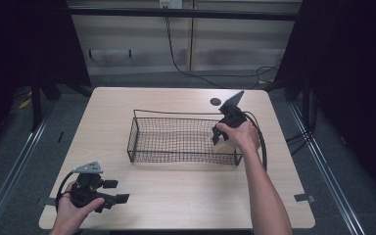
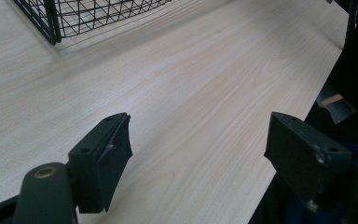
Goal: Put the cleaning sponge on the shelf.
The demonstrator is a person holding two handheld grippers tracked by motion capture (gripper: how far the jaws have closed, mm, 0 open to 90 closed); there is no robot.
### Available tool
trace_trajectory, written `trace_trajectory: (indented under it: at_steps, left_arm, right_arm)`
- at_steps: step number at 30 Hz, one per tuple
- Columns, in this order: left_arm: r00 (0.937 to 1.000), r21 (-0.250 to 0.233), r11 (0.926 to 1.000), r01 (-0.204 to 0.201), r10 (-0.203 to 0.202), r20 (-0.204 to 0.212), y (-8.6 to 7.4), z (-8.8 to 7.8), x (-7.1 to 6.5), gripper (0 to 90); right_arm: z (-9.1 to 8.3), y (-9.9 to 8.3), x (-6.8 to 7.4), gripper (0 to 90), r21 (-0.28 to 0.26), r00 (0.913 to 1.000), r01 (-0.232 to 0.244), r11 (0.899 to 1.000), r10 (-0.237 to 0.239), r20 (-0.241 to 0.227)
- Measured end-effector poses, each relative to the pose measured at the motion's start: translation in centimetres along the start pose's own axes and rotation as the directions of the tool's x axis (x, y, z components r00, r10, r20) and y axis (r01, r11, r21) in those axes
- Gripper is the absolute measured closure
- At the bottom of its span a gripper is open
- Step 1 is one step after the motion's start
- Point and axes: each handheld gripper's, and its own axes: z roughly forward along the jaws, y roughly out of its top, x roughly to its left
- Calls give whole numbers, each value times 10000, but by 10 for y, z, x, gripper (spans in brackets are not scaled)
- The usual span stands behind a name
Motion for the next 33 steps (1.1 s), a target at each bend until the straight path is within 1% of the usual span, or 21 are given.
trace_trajectory:
  at_steps: [4, 6, 8, 11, 14, 16, 24, 29, 33]
  left_arm:
    - [10000, -7, 10000, -1, 1, -2, 0, 0, 0, 220]
    - [10000, 12, 10000, 1, 0, -17, 0, 0, 0, 244]
    - [10000, 6, 10000, -8, 8, -33, 0, 0, 0, 248]
    - [10000, 4, 10000, -4, 4, -28, 0, 0, 0, 241]
    - [10000, 2, 10000, -5, 5, -36, 0, 0, 0, 239]
    - [10000, 12, 10000, -1, 2, -35, 0, 0, 0, 241]
    - [10000, -8, 10000, -1, 1, -35, 0, 0, -1, 241]
    - [10000, -2, 10000, -11, 11, -33, 0, 0, -1, 240]
    - [10000, -11, 10000, -4, 4, -29, 0, 0, -1, 240]
  right_arm:
    - [4, -1, -2, 271, -34, 9998, -199, 9998, 199, -26]
    - [8, -1, -3, 271, -42, 9996, -275, 9996, 275, 94]
    - [12, -1, -3, 271, -2, 9995, -304, 9995, 304, 90]
    - [16, -2, -3, 270, -10, 9993, -300, 9995, 300, 206]
    - [19, -1, -3, 269, -56, 9986, -423, 9991, 424, 308]
    - [20, -1, -3, 269, 19, 9973, -623, 9981, 622, 396]
    - [22, -2, -3, 268, -143, 9956, -694, 9975, 702, 625]
    - [24, -2, -2, 266, -253, 9954, -565, 9981, 583, 761]
    - [26, -2, 0, 266, -166, 9946, -547, 9984, 559, 875]
